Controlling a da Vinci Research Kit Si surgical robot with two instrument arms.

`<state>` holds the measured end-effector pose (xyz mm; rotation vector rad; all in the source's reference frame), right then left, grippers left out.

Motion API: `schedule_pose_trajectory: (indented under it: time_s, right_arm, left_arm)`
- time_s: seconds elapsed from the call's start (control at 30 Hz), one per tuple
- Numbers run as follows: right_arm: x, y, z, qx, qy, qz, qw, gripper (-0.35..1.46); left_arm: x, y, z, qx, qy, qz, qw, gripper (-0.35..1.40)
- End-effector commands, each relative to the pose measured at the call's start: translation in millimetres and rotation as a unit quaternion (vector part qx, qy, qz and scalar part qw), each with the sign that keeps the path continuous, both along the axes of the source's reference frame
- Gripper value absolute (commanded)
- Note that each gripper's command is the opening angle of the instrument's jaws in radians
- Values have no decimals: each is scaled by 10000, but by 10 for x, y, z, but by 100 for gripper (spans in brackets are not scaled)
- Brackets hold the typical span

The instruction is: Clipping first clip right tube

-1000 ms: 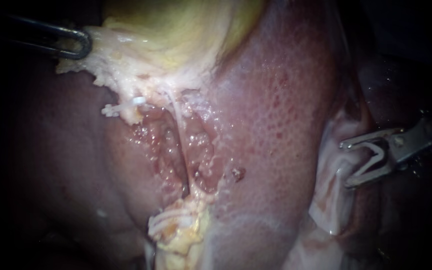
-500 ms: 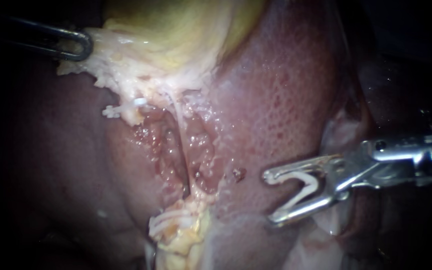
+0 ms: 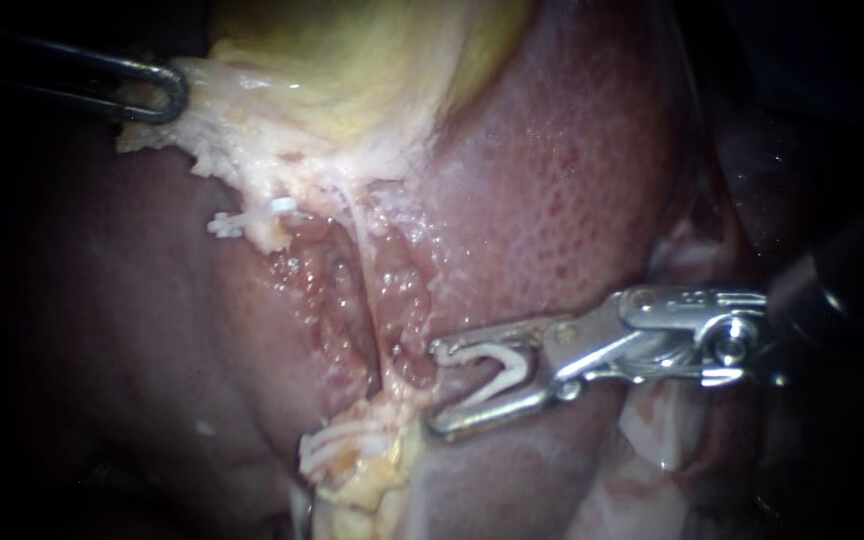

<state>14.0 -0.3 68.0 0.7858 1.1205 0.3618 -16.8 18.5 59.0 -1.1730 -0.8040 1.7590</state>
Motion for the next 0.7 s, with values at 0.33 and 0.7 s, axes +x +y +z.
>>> schedule_pose_trajectory:
  time_s: [0.33,0.7]
  right_arm:
    - [19,8,30,-91,-50,207,9997,44]
    - [49,3,48,66,271,524,9982,45]
  left_arm:
    - [-1,-1,0,-8,13,-17,10000,-35]
    - [-2,-1,1,-5,7,-9,10000,-35]
